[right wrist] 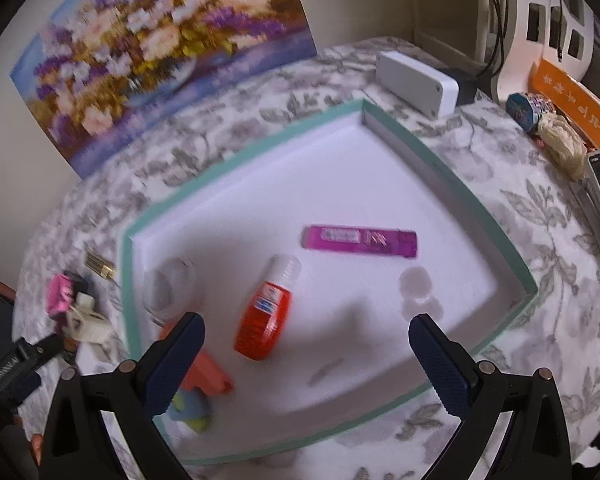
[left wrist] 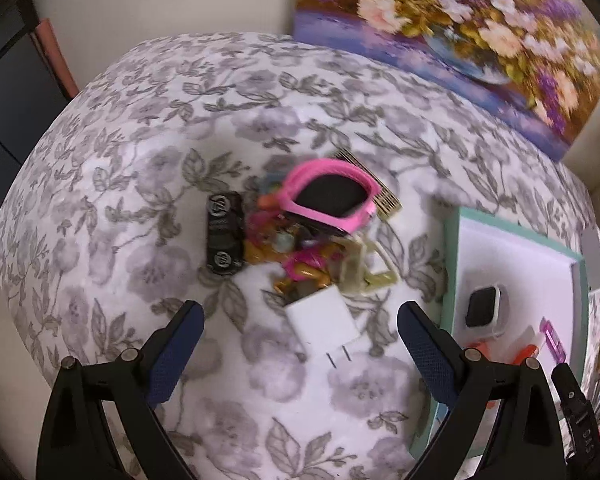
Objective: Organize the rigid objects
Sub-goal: 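Release the blue-pink toy into the tray with the left tool, then grasp the black toy car with the left tool while the right tool grasps the cream clip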
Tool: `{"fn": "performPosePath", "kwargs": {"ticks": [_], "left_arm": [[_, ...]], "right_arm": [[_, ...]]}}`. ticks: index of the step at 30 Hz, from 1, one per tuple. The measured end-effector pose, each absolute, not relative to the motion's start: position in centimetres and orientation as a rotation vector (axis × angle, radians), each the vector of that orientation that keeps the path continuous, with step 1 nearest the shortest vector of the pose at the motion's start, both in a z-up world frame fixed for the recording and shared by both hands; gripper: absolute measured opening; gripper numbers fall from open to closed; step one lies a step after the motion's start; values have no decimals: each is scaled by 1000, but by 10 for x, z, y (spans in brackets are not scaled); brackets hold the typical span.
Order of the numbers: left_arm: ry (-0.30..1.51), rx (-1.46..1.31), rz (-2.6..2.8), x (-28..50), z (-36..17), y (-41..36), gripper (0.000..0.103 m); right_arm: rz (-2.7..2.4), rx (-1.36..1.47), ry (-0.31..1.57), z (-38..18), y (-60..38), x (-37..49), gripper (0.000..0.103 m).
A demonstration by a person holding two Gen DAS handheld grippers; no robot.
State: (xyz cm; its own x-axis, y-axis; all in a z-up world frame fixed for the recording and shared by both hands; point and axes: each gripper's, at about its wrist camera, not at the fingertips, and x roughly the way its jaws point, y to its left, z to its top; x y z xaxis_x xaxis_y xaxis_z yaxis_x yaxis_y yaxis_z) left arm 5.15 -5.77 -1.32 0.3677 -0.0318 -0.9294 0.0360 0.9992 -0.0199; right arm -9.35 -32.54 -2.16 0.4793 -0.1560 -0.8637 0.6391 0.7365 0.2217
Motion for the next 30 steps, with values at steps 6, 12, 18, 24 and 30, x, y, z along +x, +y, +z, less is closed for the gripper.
{"fn": "performPosePath", "kwargs": {"ticks": [6, 12, 18, 24, 30], "left_arm": [[1173, -61, -11, 60, -2, -30, 97], [1158, -107, 16, 70, 5, -1, 97], [1146, -165, 53, 82, 7, 32, 97], [1157, -225, 63, 96, -2, 57, 97], [1231, -251, 14, 112, -22, 60, 97]], "right_arm": [[-494, 483, 946, -14, -308, -85, 103], [-428, 453, 927, -11, -289, -74, 103], [-322, 442, 830, 10, -257, -56, 103], [-205, 416, 824, 22, -218, -28, 103], [-142, 345, 934, 7, -181, 0, 103]]}}
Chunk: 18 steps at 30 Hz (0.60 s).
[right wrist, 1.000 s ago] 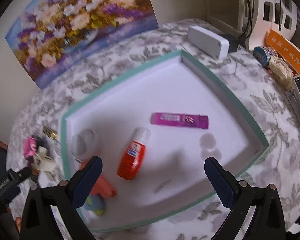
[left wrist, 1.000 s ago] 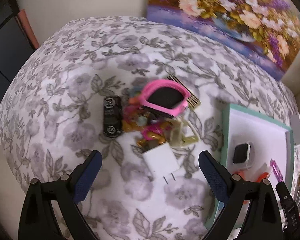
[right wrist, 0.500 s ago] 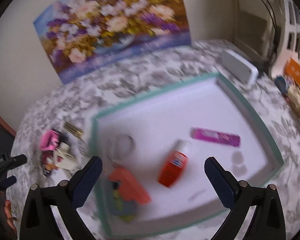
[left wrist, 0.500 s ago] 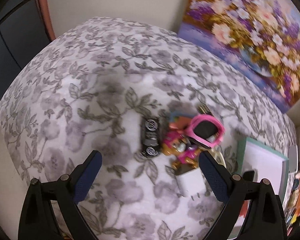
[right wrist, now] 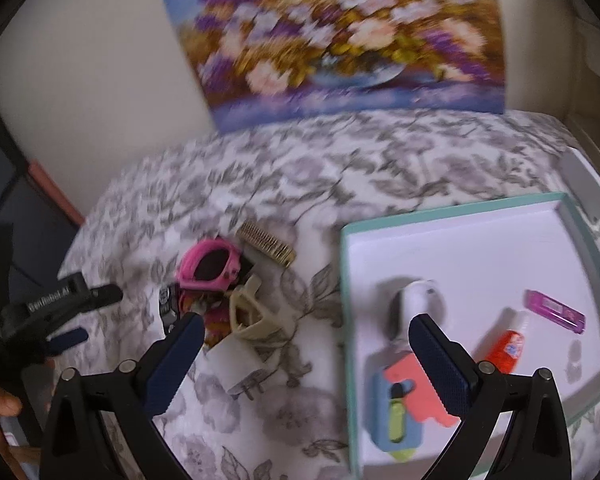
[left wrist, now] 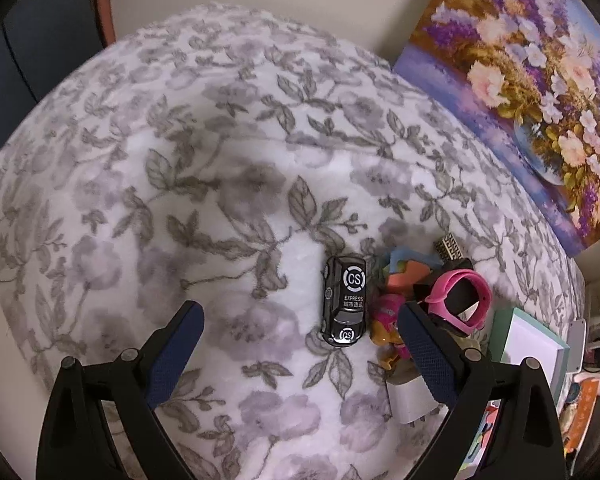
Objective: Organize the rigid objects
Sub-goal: 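Grasp the black toy car with the left tool while the right tool grasps the cream clip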
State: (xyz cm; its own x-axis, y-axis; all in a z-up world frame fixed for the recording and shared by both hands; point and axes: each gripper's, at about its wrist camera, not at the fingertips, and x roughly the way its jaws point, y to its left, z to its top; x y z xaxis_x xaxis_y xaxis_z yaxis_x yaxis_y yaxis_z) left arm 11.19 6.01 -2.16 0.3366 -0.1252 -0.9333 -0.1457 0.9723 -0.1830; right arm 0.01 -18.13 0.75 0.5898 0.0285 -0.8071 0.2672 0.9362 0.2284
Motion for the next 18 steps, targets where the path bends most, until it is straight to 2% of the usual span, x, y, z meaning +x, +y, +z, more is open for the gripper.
{"fn": "performPosePath", "kwargs": {"ticks": [6, 9, 13, 18], "left_arm": [[1287, -194, 4, 126, -49, 48, 97], [1296, -207, -7, 129, -58, 47, 92], [1306, -186, -12, 136, -68, 42, 76], [1315, -203, -40, 144, -76, 40, 66]], "right_arm": [[-98, 312, 978, -7, -165, 18, 103], [-84, 303, 1006, -16, -159, 28, 102], [-72, 288, 1043, -31, -154, 41, 94], [-71, 279, 1084, -48, -151, 55, 77]]}}
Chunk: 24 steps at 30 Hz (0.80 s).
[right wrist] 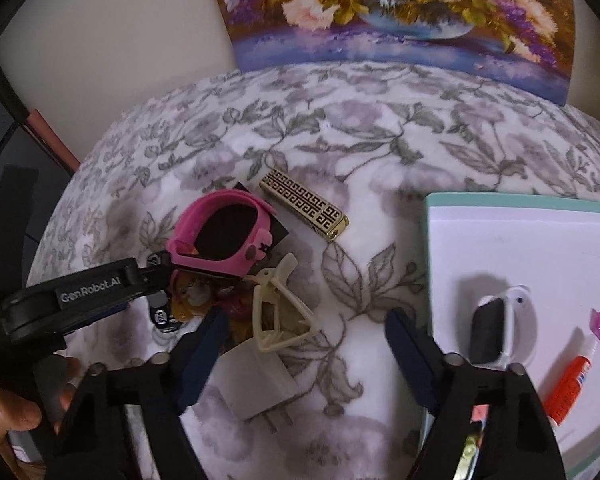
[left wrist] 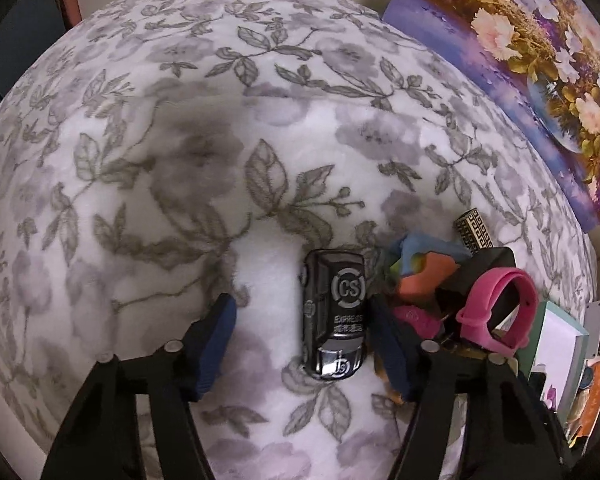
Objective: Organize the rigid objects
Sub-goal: 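Grasp the black toy car with the left tool while the right tool grasps the cream clip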
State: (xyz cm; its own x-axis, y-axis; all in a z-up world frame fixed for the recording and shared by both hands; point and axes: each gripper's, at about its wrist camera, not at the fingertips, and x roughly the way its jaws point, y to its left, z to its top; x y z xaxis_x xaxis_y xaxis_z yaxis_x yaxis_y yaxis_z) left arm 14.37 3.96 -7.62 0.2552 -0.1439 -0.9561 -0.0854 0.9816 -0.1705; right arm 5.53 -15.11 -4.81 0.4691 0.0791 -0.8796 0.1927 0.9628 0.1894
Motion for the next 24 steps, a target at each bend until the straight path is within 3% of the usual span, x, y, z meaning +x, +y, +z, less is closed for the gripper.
{"fn": "performPosePath", "kwargs": {"ticks": [4, 8, 11, 15, 18, 24], "left_arm": [[1308, -139, -36, 150, -82, 29, 63], [1299, -114, -31, 155, -83, 25, 62], [1289, -82, -39, 156, -81, 18, 56], [1289, -75, -82, 153, -79, 10, 35], [1296, -61, -83, 152, -78, 6, 35], [1285, -84, -69, 147, -66, 14, 34]], "right_arm": [[-67, 281, 1112, -61, -151, 63, 57], [-64, 268, 1128, -71, -148, 69, 52], [-70, 241, 1124, -71, -146, 71, 51], [-78, 241, 1121, -71, -147, 71, 41], [-73, 256, 1122, -70, -150, 67, 33], [-69, 262, 1131, -68, -152, 59, 33]]}}
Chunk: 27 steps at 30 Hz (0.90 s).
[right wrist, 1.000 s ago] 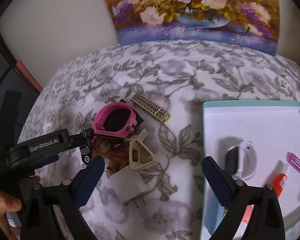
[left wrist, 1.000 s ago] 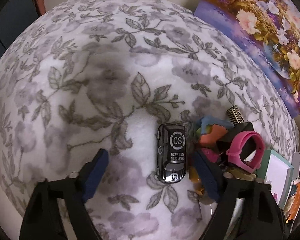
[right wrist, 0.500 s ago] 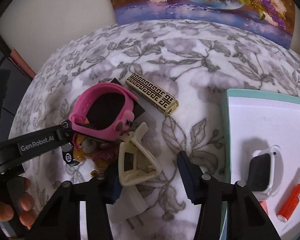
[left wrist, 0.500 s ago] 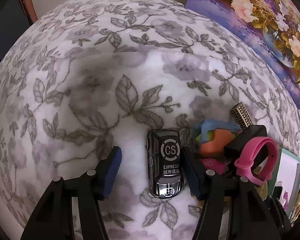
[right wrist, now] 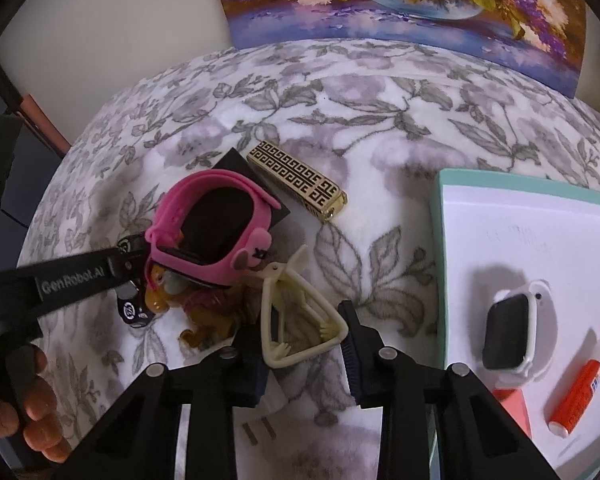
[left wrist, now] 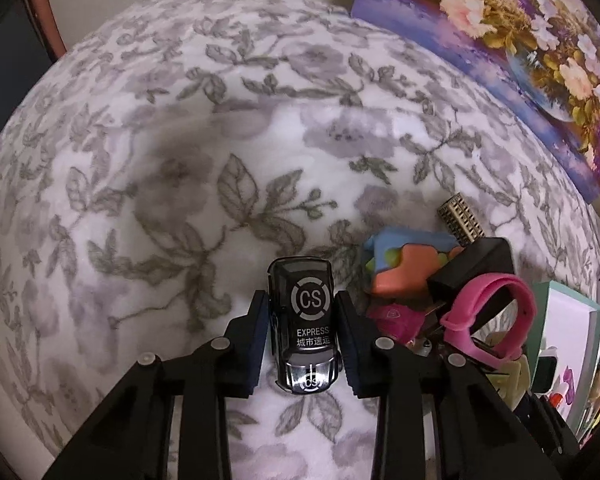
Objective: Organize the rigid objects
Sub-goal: 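Grasp the black toy car with the left tool while the right tool grasps the cream clip, then place the cream clip into the tray with the right tool and release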
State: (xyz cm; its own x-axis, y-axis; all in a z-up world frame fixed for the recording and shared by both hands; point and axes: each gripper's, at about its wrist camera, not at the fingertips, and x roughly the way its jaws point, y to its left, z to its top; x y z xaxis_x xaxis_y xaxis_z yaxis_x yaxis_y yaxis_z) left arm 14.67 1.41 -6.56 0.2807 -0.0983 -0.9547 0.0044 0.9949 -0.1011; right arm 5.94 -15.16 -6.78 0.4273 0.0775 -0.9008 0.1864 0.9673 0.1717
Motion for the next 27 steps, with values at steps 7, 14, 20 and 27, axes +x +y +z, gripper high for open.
{"fn": "performPosePath", "kwargs": {"ticks": [7, 14, 20, 27], "left_arm": [[1170, -88, -100, 130, -17, 10, 34], [1111, -38, -160, 107, 10, -23, 34], [1124, 28, -222, 90, 8, -69, 34], [1161, 115, -351, 60, -4, -139, 35]], "right_arm": [[-72, 299, 1086, -45, -165, 43, 33], [-126, 305, 1038, -24, -191, 25, 33], [-219, 359, 1002, -12, -238, 7, 33], [-352, 435, 993, -17, -299, -17, 33]]}}
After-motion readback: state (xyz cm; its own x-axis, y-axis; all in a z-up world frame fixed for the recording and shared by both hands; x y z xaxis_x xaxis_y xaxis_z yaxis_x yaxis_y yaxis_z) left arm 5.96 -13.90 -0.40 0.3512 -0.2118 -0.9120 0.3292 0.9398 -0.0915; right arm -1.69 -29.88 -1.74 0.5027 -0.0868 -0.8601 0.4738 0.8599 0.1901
